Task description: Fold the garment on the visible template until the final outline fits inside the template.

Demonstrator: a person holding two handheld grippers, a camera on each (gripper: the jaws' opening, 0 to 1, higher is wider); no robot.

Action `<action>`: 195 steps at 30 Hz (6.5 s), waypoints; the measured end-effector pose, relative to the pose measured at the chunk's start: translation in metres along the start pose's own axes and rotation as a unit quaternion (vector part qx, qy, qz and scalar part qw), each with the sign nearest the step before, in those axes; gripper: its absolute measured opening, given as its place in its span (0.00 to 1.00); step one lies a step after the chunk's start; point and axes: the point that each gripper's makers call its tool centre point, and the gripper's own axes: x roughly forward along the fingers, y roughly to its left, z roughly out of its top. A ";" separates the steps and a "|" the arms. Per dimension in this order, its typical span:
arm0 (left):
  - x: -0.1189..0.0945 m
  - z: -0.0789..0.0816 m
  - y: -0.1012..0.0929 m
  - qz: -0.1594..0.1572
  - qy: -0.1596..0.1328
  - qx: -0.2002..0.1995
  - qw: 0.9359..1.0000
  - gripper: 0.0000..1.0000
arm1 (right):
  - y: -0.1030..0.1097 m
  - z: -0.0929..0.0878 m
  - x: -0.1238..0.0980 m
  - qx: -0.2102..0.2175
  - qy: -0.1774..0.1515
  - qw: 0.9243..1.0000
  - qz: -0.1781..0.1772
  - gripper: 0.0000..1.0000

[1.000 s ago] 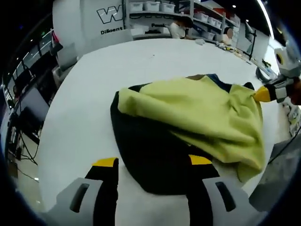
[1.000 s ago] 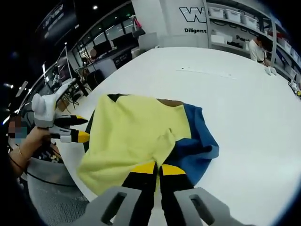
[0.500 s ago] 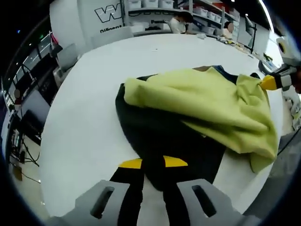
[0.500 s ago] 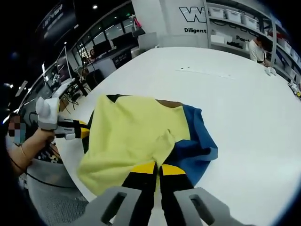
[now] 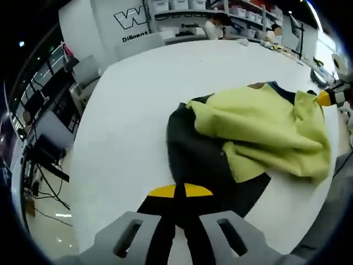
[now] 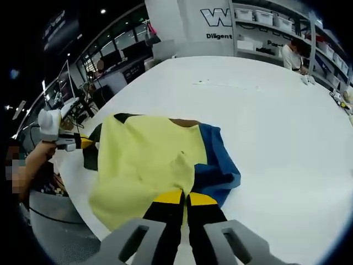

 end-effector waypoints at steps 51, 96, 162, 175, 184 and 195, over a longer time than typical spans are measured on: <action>-0.020 0.020 -0.014 -0.076 -0.054 -0.003 0.996 0.57 | 0.008 0.013 -0.004 0.027 -0.053 0.997 0.042 0.41; -0.056 -0.007 -0.083 -0.170 -0.026 -0.059 0.983 0.03 | 0.021 -0.001 -0.013 -0.010 -0.084 0.988 0.127 0.00; -0.042 0.048 -0.009 -0.072 -0.035 0.018 0.997 0.31 | -0.003 0.053 -0.001 -0.033 -0.025 0.997 0.062 0.50; 0.017 0.088 0.012 -0.052 -0.057 0.020 0.997 0.35 | -0.019 0.076 0.041 -0.016 -0.021 0.998 0.063 0.54; 0.062 0.114 0.016 -0.072 -0.069 0.047 0.994 0.35 | -0.032 0.084 0.075 -0.001 -0.014 0.998 0.064 0.52; 0.102 0.094 0.008 -0.115 -0.004 0.062 0.991 0.26 | -0.039 0.088 0.116 0.020 0.009 0.997 0.078 0.46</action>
